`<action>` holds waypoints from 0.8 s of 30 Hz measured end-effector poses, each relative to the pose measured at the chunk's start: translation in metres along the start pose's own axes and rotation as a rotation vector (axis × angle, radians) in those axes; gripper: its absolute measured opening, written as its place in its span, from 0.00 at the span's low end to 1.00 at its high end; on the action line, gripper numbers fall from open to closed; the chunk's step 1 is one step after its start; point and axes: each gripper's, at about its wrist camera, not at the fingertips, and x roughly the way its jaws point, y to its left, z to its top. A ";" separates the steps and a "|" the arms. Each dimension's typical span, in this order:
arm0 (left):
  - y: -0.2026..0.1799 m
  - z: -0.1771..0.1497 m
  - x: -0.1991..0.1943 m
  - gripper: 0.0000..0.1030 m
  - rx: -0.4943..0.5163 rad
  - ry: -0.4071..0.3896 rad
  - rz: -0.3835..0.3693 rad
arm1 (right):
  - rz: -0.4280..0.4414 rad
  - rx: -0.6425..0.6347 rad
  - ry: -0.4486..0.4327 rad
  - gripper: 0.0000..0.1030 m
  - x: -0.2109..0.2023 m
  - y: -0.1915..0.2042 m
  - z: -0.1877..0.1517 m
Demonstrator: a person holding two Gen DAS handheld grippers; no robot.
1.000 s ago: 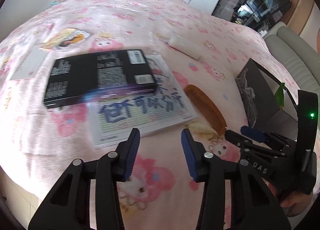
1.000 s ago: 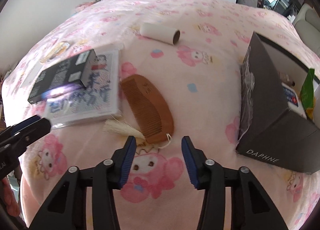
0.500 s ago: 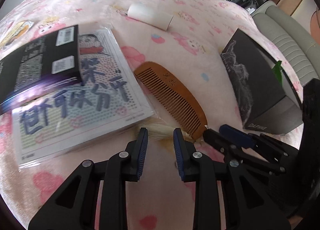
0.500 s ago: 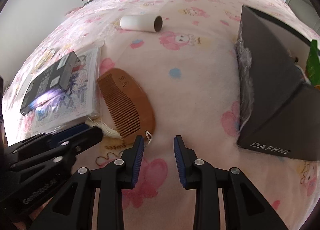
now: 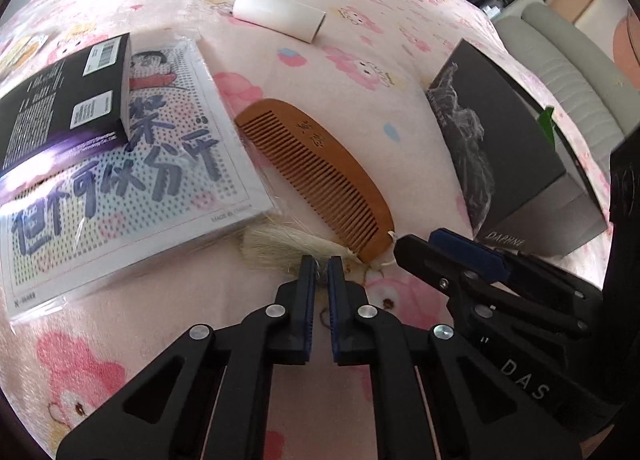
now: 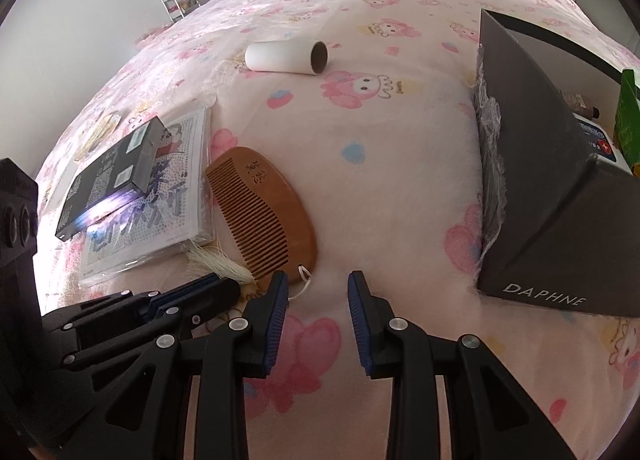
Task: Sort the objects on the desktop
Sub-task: 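Close the left tool fingers on the wooden comb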
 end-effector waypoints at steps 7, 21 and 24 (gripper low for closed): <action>0.001 0.021 0.008 0.34 -0.077 0.026 -0.066 | -0.015 0.007 0.013 0.27 0.005 -0.006 0.002; -0.019 0.019 0.019 0.09 -0.067 0.003 -0.118 | -0.034 0.080 -0.002 0.27 -0.009 -0.025 -0.015; -0.021 0.007 0.013 0.08 -0.064 0.008 -0.122 | -0.035 0.095 -0.019 0.27 -0.020 -0.028 -0.015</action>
